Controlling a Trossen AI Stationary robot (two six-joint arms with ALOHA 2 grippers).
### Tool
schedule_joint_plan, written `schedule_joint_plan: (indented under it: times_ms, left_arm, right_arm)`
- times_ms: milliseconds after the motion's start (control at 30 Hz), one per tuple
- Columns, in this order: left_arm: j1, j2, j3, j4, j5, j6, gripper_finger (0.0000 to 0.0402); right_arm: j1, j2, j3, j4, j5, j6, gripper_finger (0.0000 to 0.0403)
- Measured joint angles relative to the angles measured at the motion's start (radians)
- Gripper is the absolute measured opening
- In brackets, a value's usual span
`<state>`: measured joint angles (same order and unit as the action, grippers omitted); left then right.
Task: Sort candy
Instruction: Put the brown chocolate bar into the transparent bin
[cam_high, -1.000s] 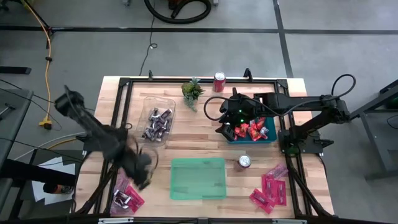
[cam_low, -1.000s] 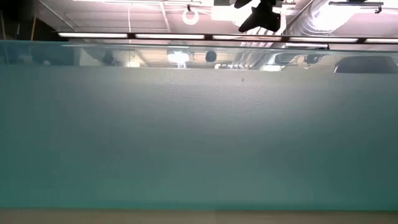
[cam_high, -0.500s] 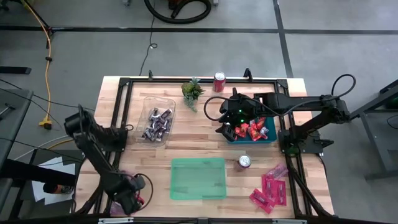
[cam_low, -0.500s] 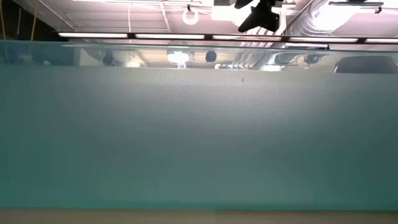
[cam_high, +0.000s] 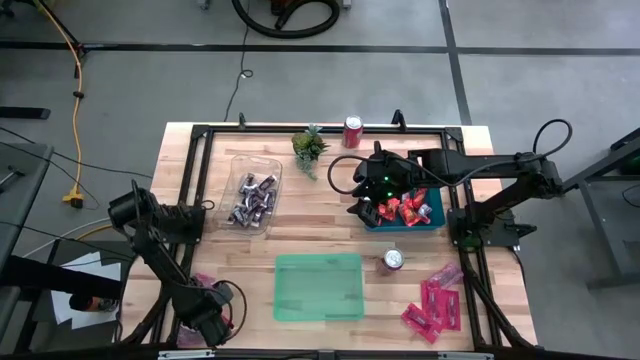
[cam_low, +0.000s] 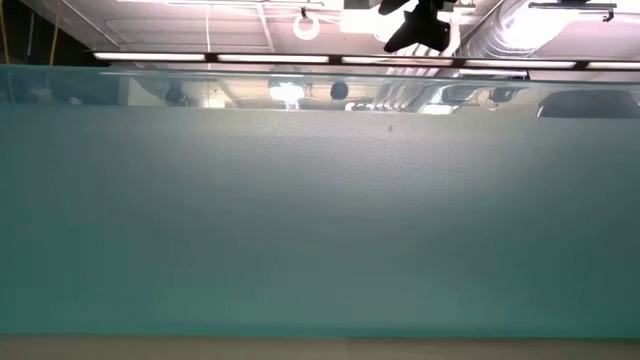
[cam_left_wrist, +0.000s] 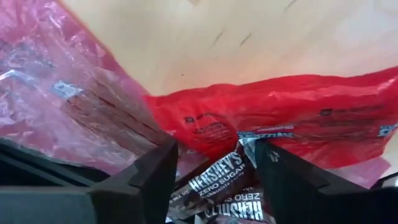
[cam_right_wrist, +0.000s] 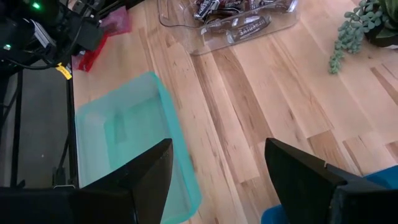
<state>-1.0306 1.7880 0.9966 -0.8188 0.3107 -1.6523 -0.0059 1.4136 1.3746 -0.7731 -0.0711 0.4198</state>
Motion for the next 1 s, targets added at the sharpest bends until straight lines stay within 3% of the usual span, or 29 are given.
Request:
schedule_joint_plan:
  times_ms: [100, 233, 300, 467, 667, 867, 1000]
  left_arm:
    - [-0.001, -0.001, -0.001, 0.001, 0.003, 0.019, 0.0162]
    - [0.003, -0.022, -0.002, 0.000, -0.008, 0.053, 0.0043]
    - [0.007, -0.055, -0.002, -0.002, -0.048, 0.057, 0.0015]
    - [0.056, -0.205, -0.002, -0.055, -0.152, 0.091, 0.0003]
    - [0.207, -0.475, -0.002, -0.057, -0.518, 0.199, 0.0001]
    - [0.525, -0.677, -0.002, -0.056, -0.867, 0.513, 0.0000]
    - [0.811, -0.729, -0.002, -0.055, -0.907, 0.742, 0.0000]
  right_arm:
    - [0.000, 0.000, 0.000, -0.008, 0.008, 0.001, 0.0250]
    - [0.000, 0.000, 0.000, -0.018, 0.016, 0.001, 0.0250]
    - [0.000, 0.000, 0.000, -0.019, 0.016, 0.001, 0.0250]
    - [0.000, 0.000, 0.000, -0.031, 0.016, 0.008, 0.0250]
    - [0.000, 0.000, 0.000, -0.031, 0.016, 0.033, 0.0250]
    - [0.005, 0.000, 0.000, -0.031, 0.016, 0.087, 0.0250]
    - [0.015, 0.000, 0.000, -0.032, 0.013, 0.106, 0.0250]
